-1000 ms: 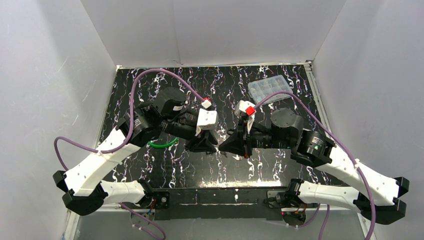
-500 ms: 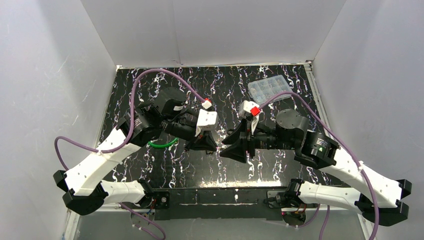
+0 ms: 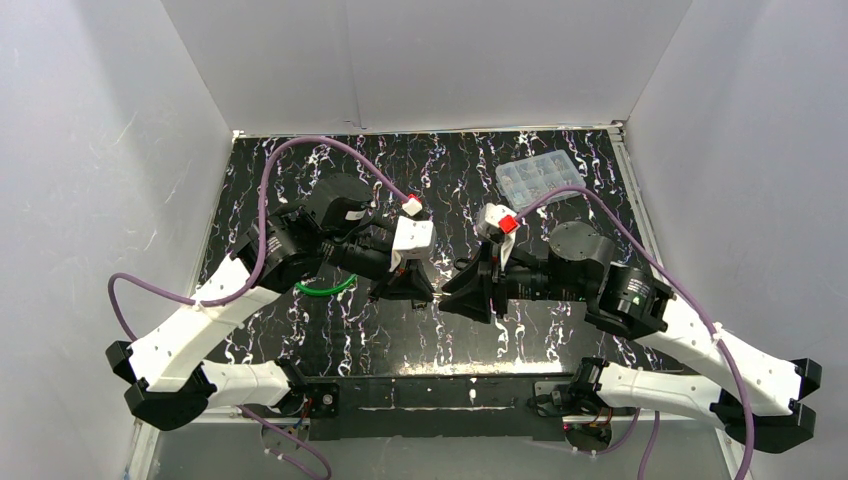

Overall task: Unlock with the key
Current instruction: Pick up the key from the center of the board.

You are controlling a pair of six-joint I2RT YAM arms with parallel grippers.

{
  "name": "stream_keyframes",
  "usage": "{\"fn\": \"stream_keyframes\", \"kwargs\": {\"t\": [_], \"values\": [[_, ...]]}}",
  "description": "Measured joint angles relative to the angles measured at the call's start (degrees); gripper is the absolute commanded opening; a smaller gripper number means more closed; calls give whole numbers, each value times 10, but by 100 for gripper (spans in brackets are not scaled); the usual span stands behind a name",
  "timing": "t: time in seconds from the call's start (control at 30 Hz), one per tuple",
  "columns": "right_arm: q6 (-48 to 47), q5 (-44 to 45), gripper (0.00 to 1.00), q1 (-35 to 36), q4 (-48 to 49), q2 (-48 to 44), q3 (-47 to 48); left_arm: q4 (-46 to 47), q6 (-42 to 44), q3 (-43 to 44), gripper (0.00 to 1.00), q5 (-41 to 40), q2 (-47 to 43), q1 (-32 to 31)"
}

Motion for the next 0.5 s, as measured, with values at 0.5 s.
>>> {"fn": "stream_keyframes", "kwargs": {"t": [0.5], "values": [[20,4,1,0,44,-4,-19,-5,-8,3,27,-3,1,0]]}}
